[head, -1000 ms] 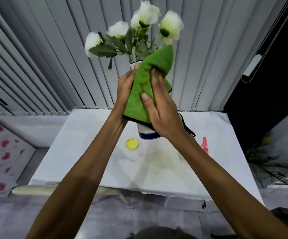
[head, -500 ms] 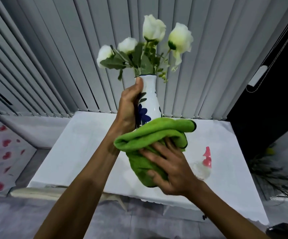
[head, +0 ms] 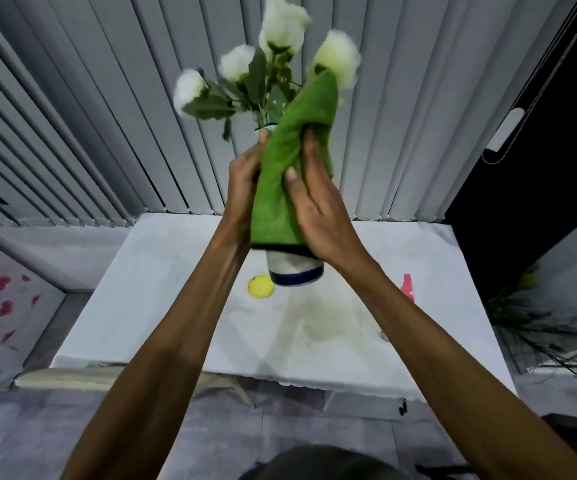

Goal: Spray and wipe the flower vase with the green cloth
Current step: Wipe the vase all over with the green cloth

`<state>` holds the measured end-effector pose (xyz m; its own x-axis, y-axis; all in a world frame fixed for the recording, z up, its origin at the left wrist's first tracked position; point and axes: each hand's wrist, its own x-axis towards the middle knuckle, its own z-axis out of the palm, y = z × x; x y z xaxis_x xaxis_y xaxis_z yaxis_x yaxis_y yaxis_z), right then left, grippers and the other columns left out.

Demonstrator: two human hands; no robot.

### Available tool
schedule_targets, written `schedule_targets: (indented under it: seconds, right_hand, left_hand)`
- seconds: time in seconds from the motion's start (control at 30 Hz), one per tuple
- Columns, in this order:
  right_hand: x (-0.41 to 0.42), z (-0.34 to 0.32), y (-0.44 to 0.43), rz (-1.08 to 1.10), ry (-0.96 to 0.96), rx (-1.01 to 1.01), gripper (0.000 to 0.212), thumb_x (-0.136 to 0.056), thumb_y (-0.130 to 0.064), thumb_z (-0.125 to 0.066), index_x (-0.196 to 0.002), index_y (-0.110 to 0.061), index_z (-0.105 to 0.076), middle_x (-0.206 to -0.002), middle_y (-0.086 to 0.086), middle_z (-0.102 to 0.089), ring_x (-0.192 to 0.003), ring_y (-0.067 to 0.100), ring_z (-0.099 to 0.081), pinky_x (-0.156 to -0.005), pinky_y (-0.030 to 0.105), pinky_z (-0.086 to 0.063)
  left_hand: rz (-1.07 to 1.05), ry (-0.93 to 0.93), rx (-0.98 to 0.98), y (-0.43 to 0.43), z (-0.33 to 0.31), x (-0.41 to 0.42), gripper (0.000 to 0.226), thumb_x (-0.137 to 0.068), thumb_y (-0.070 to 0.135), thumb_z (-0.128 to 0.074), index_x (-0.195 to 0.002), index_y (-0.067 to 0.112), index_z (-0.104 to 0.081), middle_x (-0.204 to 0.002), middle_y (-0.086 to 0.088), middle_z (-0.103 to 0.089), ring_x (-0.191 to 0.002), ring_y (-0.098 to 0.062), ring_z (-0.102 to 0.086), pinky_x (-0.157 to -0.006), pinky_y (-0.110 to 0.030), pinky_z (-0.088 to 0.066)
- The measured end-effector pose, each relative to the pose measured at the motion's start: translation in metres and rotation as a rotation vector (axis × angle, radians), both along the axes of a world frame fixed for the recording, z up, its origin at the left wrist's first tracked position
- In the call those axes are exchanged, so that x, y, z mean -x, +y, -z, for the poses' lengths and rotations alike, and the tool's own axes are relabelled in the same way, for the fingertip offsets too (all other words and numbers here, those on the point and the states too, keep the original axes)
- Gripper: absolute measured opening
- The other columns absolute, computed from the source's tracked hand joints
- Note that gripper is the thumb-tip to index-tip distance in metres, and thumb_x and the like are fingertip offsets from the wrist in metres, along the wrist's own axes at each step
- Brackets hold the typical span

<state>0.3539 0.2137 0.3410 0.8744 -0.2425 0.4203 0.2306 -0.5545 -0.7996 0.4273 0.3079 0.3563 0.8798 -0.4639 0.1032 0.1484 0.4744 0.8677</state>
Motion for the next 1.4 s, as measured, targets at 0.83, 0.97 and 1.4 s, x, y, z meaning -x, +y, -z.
schedule_targets:
  seconds: [0.83,0.97,1.4]
  right_hand:
    - [0.062,0.121,0.02,-0.137,0.407,-1.751,0.037,-0.077,-0.041,-0.068,-0.097,-0.012,-0.083,-0.106,0.01,-0.079,-0.091,0.03,-0.077,-0.081,0.041,-0.061]
    - [0.069,0.134,0.022,-0.065,0.397,-1.777,0.038,-0.075,-0.041,-0.066,-0.091,-0.012,-0.084,-0.103,0.012,-0.079,-0.085,0.03,-0.078,-0.075,0.041,-0.063]
    - [0.055,0.109,-0.012,0.209,0.306,-0.632,0.026,-0.106,-0.047,-0.042,-0.098,-0.043,-0.067,-0.094,-0.019,-0.075,-0.093,0.007,-0.069,-0.075,0.017,-0.051]
  left_hand:
    - [0.139,-0.1,-0.215,0.004,0.064,0.0,0.037,-0.082,0.052,-0.072,-0.088,0.016,-0.07,-0.078,-0.004,-0.069,-0.071,-0.019,-0.068,-0.065,-0.03,-0.056]
    - [0.151,-0.007,-0.275,0.003,0.079,0.007,0.047,-0.079,0.048,-0.077,-0.104,0.009,-0.07,-0.092,-0.012,-0.073,-0.083,-0.027,-0.072,-0.073,-0.036,-0.058]
    - [-0.043,0.13,-0.204,-0.034,0.104,0.02,0.059,-0.083,0.042,-0.076,-0.111,-0.005,-0.055,-0.11,-0.035,-0.062,-0.095,-0.039,-0.067,-0.088,-0.059,-0.053]
